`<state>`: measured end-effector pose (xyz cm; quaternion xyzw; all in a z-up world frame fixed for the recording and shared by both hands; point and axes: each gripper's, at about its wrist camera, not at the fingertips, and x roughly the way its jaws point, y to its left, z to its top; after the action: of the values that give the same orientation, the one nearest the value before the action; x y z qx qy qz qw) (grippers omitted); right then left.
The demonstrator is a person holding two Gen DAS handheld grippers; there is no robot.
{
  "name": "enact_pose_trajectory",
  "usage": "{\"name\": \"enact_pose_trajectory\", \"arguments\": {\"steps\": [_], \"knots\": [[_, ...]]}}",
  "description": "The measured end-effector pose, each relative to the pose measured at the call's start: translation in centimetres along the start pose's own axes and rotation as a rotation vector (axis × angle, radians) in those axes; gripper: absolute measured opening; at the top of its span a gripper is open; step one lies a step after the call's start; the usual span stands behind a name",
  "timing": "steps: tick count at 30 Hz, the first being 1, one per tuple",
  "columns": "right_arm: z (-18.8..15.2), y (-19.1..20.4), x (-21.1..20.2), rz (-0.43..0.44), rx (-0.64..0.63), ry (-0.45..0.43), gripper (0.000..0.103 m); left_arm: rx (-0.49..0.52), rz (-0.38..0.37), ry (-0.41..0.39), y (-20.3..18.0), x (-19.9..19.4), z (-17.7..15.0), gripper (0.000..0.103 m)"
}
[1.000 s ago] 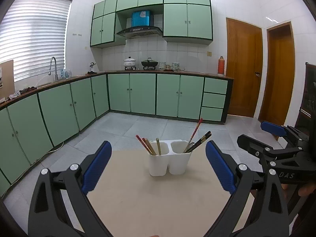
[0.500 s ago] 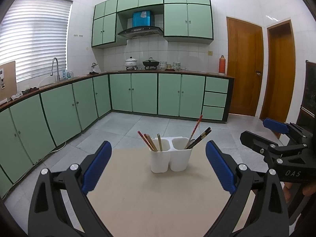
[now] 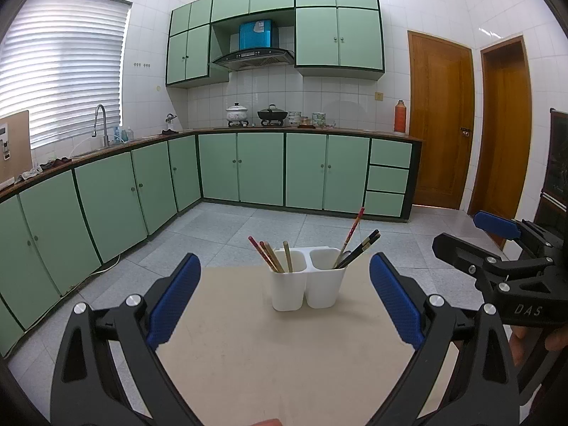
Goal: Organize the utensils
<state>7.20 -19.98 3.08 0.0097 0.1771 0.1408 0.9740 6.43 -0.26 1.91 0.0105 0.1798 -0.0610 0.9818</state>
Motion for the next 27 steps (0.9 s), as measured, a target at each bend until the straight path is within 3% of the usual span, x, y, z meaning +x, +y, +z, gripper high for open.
{"name": "enact_pose_trajectory", "arguments": {"steps": [27], "knots": [[0.41,-0.03,0.11,-0.001,-0.002,0.005,0.097,-0.006,0.009,0.005,0.29,0.01,-0.05,0.093]]}}
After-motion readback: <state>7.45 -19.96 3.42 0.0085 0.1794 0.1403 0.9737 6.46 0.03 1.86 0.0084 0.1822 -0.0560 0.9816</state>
